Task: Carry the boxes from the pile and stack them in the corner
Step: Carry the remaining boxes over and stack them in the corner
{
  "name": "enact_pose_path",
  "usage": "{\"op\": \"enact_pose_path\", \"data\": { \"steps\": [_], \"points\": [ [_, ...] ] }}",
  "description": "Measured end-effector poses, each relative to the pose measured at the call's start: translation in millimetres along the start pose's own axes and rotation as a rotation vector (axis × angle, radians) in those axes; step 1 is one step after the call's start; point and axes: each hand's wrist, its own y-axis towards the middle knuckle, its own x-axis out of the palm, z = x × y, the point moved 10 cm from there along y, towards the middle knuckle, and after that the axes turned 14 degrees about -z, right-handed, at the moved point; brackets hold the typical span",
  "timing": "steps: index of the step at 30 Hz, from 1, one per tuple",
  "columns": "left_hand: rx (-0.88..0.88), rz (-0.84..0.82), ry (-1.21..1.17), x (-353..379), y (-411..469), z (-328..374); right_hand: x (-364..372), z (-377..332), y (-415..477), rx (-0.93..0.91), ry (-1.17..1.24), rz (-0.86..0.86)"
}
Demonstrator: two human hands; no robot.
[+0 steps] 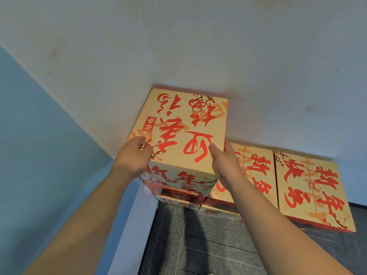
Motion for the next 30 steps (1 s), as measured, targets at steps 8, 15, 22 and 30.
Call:
{"op": "enact_pose_path", "data": {
  "steps": [8,15,22,30],
  "points": [
    [-0.022,0.015,0.019,1.2,3.0,-4.8,2.8,0.4,-1.1,0.009,-0.015,0.006],
    [-0.007,0.018,0.066,4.2,1.8,-0.6,6.2,1.0,-3.6,0.016,-0.025,-0.005],
    [0.021,0.008,0.031,21.3,-7.7,18.9,4.7,-4.4,-5.0,0.031,-0.077,-0.079],
    [0.111,-0.012,-0.057,39.4,-42.1,73.4,-20.1,-47.7,-57.0,0.010,-0.056,-0.020]
  ]
}}
